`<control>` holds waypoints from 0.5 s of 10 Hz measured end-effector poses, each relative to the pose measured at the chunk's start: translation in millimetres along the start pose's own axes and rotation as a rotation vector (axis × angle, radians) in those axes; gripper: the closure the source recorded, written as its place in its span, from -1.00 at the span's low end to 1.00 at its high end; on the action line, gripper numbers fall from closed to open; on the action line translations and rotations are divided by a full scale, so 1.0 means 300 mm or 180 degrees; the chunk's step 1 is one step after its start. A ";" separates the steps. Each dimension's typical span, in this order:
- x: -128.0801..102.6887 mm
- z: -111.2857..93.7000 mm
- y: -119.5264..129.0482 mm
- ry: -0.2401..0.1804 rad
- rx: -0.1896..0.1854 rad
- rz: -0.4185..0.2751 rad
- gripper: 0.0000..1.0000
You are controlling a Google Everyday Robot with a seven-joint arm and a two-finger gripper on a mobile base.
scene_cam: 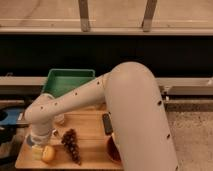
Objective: Place apple in plastic cup
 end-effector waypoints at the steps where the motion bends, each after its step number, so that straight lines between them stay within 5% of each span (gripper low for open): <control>1: 0.006 0.006 0.005 -0.0023 -0.0015 0.0006 -0.22; 5: 0.028 0.053 0.009 -0.0095 -0.0113 0.0069 -0.22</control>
